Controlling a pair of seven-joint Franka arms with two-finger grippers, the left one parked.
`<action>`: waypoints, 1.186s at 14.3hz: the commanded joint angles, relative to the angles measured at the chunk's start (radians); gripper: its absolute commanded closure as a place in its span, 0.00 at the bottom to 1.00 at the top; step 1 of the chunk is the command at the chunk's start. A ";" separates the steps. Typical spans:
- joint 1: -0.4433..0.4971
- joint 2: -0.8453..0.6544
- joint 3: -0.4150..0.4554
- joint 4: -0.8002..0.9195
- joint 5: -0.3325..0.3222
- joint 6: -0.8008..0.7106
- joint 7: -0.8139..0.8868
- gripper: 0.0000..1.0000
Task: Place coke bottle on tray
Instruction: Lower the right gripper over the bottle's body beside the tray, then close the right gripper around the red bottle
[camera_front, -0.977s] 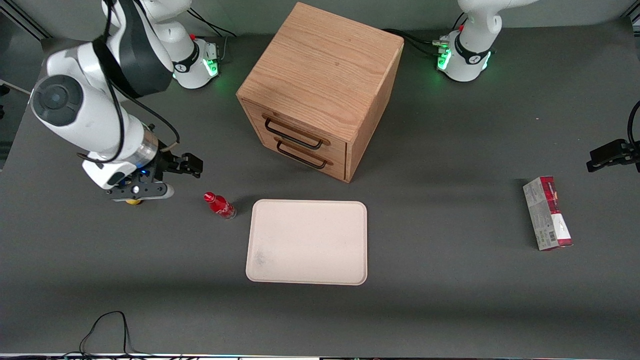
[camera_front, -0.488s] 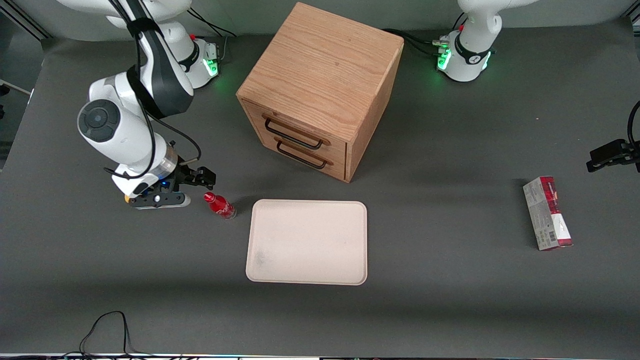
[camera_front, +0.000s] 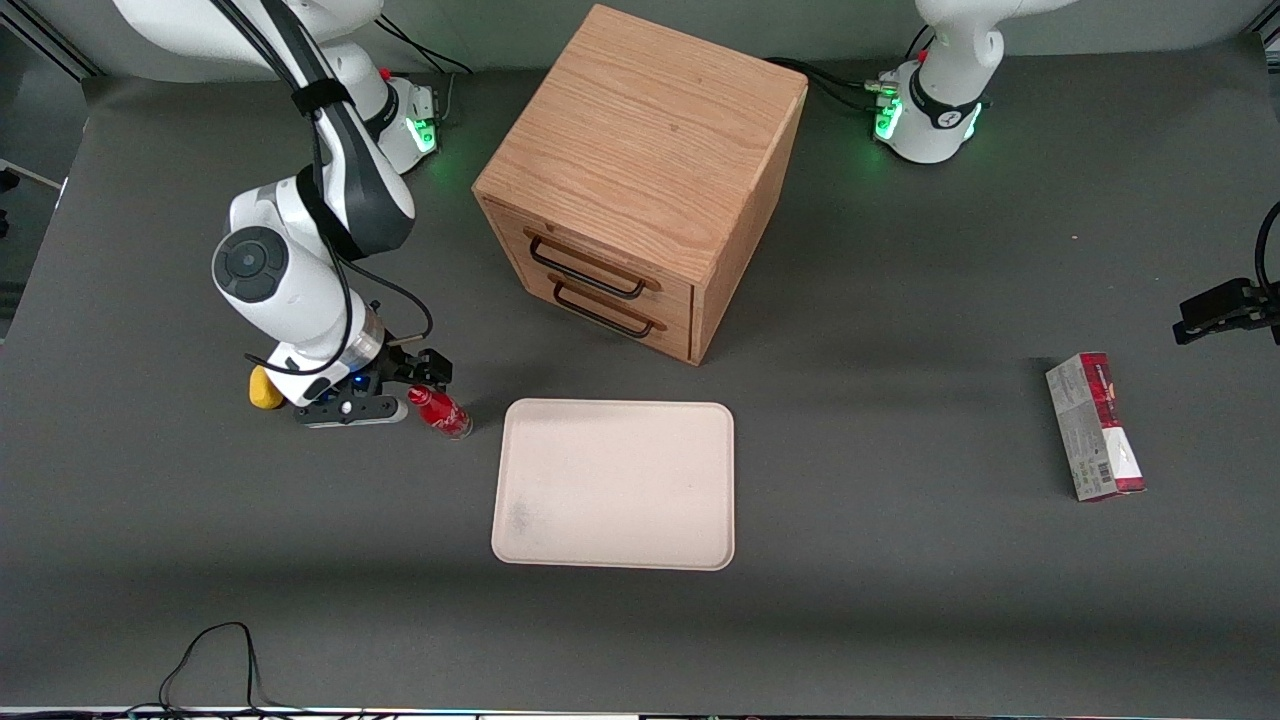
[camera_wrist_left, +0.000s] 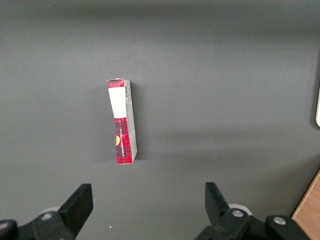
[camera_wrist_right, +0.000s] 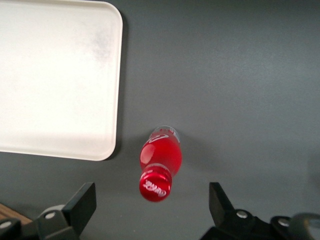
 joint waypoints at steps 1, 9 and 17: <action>0.011 0.033 -0.008 0.000 0.009 0.046 -0.017 0.00; 0.011 0.054 -0.009 0.000 0.007 0.047 -0.017 0.29; 0.009 0.051 -0.009 0.014 0.007 0.015 -0.020 0.98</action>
